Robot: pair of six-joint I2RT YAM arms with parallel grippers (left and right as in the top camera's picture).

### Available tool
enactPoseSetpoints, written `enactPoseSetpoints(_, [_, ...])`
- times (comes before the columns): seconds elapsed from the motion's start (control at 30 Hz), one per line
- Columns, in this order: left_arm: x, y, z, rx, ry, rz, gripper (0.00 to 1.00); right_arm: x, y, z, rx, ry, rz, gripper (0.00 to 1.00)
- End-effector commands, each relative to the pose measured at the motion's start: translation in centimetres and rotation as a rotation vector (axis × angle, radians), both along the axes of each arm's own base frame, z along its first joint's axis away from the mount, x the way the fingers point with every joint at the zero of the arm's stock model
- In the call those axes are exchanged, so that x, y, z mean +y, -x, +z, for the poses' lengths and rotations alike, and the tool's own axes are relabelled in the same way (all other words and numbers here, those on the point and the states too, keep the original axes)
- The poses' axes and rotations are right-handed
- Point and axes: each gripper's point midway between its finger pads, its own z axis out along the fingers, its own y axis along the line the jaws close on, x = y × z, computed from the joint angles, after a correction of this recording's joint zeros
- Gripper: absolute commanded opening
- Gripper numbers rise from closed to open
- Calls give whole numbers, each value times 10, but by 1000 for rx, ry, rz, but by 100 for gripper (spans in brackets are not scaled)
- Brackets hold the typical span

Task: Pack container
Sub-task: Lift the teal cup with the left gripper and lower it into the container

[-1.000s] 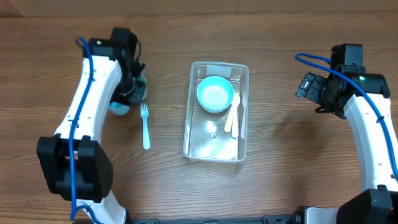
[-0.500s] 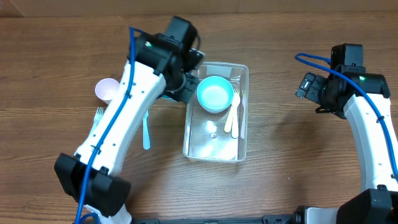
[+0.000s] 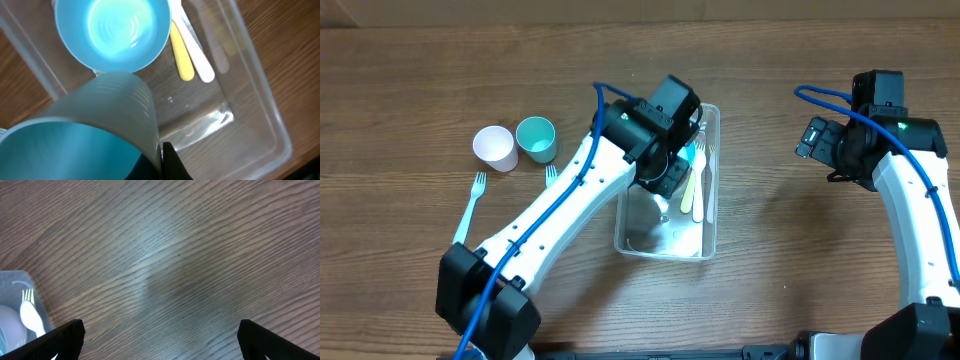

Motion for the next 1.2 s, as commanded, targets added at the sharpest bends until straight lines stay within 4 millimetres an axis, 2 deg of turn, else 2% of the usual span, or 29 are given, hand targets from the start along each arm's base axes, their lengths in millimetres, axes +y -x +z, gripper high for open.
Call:
enactPoseSetpoints(0.0, [-3,10,-25,33,3,-6,4,-2,-4,15,-46,13,0,100])
enactPoseSetpoints(0.37, [-4,15,-52,22,-25,-28,6,-2,-4,15,-46,13,0,100])
enactPoseSetpoints(0.87, [1,2,-51,-46,-64,-44,13,-2,-4,15,-46,13,0,100])
enactPoseSetpoints(1.03, [-7,6,-47,-21,-20,-59,12,-2,-4,15,-46,13,0,100])
enactPoseSetpoints(1.1, [-9,5,-42,-29,-13,-61,21,-2,-4,15,-46,13,0,100])
enactPoseSetpoints(1.17, [-13,2,-34,-42,3,-80,51,-2,-4,15,-46,13,0,100])
